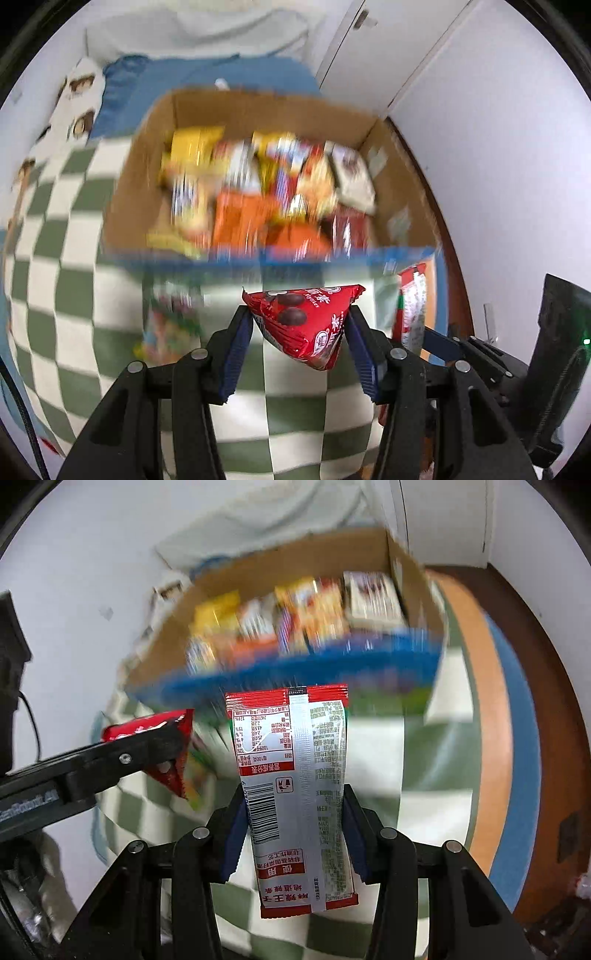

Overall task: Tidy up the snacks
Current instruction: 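Carry both packets into the box and open both grippers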

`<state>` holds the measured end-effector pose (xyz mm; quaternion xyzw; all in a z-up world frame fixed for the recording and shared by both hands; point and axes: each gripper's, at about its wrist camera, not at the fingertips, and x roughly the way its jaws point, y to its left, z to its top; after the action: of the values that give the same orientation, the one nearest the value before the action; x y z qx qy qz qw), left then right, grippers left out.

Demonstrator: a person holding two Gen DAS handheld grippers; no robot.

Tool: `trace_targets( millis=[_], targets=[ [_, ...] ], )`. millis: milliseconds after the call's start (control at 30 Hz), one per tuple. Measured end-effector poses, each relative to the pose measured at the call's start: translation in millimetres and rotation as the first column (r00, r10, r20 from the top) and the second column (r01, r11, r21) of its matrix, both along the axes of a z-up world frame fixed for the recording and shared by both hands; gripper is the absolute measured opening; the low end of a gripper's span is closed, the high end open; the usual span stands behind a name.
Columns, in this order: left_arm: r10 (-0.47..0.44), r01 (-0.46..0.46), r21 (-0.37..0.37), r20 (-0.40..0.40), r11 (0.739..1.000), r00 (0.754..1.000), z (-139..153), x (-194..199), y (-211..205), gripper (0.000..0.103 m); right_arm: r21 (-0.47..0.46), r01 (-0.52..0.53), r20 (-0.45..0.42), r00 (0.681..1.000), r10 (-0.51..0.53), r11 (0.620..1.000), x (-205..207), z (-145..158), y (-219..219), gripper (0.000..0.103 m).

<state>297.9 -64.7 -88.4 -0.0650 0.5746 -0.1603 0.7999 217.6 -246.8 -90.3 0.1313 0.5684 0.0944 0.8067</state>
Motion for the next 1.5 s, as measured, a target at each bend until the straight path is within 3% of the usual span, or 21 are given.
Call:
trace_targets(
  millis=[100,233,467,600,633,700,733,767,867,1233,1500],
  targets=[
    [-0.003,0.002,0.028,0.025,1.0,1.0,9.5,38.7,-0.1,0.049,0.008,0.012,0.059,0.998,-0.013,1.0,32.2,29.0,-1.0,0.05],
    [-0.007,0.004,0.124,0.023,0.992,1.0,9.3,106.6,-5.9,0.049,-0.051,0.045,0.093,0.995,-0.04,0.998,95.3,45.6,-7.6,0.05],
    [-0.006,0.023,0.229,-0.077,0.973,0.997,-38.1,183.7,-16.0,0.049,-0.142,0.06,-0.025,0.998,-0.064,0.988,192.7,12.7,-17.8,0.05],
    [-0.007,0.044,0.241,-0.152,0.969,0.988,-64.8,201.3,-19.4,0.051,-0.171,0.077,-0.1,0.99,-0.095,0.982,211.7,-13.2,-25.7,0.054],
    [-0.001,0.042,0.246,-0.164,0.968,0.987,-69.3,204.1,-19.3,0.053,-0.18,0.08,-0.117,0.988,-0.102,0.98,213.0,-22.9,-27.7,0.064],
    [0.006,0.04,0.253,-0.179,0.967,0.984,-77.5,208.6,-18.1,0.068,-0.189,0.089,-0.137,0.984,-0.116,0.978,218.4,-32.2,-30.0,0.077],
    [0.011,0.037,0.253,-0.185,0.967,0.983,-79.9,209.5,-17.7,0.086,-0.183,0.089,-0.141,0.983,-0.115,0.979,219.8,-34.5,-29.8,0.083],
    [0.017,0.031,0.257,-0.185,0.966,0.983,-80.9,209.5,-17.1,0.096,-0.183,0.088,-0.145,0.983,-0.115,0.979,220.1,-35.7,-28.8,0.087],
    [0.018,0.029,0.265,-0.175,0.964,0.984,-84.5,209.2,-15.6,0.097,-0.214,0.075,-0.147,0.983,-0.108,0.974,218.8,-36.9,-21.3,0.098],
    [0.047,-0.009,0.263,-0.137,0.965,0.989,-77.8,192.6,-0.2,0.097,-0.233,0.071,-0.134,0.986,-0.104,0.97,205.5,-37.0,-11.7,0.098],
    [0.055,-0.047,0.268,-0.022,0.962,0.998,-46.8,156.3,8.0,0.097,-0.25,0.054,-0.081,0.994,-0.076,0.967,185.4,-22.2,-0.7,0.098]
  ],
)
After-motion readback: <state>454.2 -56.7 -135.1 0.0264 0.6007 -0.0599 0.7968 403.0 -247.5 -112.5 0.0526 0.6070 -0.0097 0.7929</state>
